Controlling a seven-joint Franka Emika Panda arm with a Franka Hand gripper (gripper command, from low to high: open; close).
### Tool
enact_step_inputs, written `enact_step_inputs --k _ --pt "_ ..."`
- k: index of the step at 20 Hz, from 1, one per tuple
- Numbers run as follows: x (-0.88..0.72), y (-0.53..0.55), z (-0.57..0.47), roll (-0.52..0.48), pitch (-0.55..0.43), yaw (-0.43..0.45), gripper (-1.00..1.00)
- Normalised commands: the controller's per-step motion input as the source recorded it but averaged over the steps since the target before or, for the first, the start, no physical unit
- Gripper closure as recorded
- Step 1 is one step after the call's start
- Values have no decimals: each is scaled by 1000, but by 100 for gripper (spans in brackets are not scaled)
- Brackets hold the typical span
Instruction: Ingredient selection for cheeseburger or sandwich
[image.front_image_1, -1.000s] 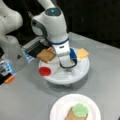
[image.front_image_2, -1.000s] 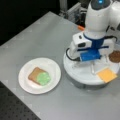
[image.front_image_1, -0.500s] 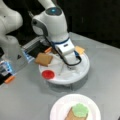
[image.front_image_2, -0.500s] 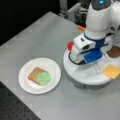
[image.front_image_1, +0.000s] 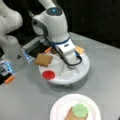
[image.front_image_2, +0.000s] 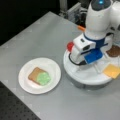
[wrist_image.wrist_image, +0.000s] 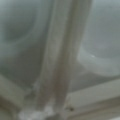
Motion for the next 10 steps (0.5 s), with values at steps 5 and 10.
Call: enact_step_inputs --k 5,10 --pt "434 23 301 -44 277 -31 -100" --pt "381 44 306 -68 287 -65 -100"
